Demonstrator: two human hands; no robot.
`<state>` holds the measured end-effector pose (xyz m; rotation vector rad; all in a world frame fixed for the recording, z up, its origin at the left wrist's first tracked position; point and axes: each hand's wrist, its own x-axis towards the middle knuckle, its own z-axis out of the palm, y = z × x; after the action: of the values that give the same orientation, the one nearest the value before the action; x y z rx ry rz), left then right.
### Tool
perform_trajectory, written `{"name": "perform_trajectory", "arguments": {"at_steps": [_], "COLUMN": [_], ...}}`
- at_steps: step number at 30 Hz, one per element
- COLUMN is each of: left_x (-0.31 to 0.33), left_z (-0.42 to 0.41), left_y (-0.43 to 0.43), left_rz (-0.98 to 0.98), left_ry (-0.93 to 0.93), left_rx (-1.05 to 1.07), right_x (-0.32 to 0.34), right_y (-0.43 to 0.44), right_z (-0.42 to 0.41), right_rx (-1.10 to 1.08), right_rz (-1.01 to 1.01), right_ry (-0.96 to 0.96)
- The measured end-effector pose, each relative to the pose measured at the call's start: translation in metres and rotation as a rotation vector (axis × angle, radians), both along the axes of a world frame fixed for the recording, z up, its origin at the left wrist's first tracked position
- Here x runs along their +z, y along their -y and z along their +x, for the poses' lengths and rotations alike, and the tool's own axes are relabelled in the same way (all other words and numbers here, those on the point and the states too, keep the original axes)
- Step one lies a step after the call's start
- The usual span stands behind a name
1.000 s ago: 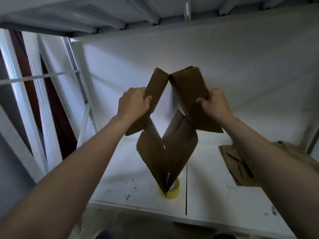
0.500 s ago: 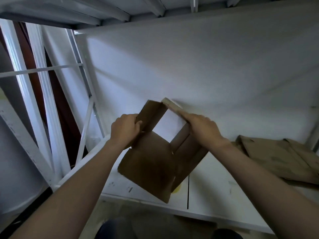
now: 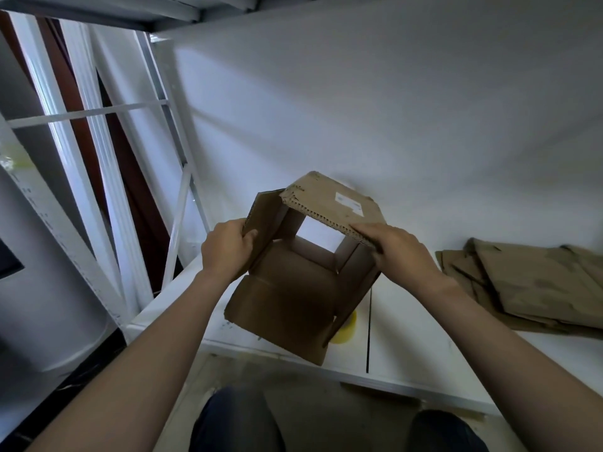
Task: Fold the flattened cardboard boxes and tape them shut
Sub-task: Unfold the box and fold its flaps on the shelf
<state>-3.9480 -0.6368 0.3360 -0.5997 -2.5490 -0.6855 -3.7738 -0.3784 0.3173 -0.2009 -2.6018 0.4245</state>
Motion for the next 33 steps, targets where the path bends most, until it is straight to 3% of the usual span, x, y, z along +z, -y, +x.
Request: {"name": "perform_trajectory", "arguments": {"at_steps": [9,18,22,26,29,33], "left_x": [0.004,0.005,0.002,0.000,0.010,0.031], "left_z": [0.016,0.029,0.032,0.027,0.021,0.014], "left_y": [-0.041,-0.076,-0.074,-0.073,-0.065,-0.063], "left_rz": [-0.018,-0.077,-0.350,-0.158,-0.099,-0.017], "left_ry": [-0.038,0.455,0.417,0.426,0.298,0.149], "left_rx": [-0.092,-0.532,-0.606,-0.634,-0.613,-0.506], "right_x": [0.033,0.070,0.089,0.105,0.117,0.131], "right_y": [-0.028,-0.022,-0.017,-0.016,-0.017,-0.020], "right_z": [-0.012,-0.028,-0.036,-0.036,-0.031,-0.019], "right_rx": [-0.117,-0.174,-0.185,-0.207,-0.219,-0.224], "right_rz": [-0.172,-0.244,-0.222,-0.200,-0.214,-0.411], "right_ry": [-0.178,-0.168,-0.182,-0.210,-0.233,-0.270]}}
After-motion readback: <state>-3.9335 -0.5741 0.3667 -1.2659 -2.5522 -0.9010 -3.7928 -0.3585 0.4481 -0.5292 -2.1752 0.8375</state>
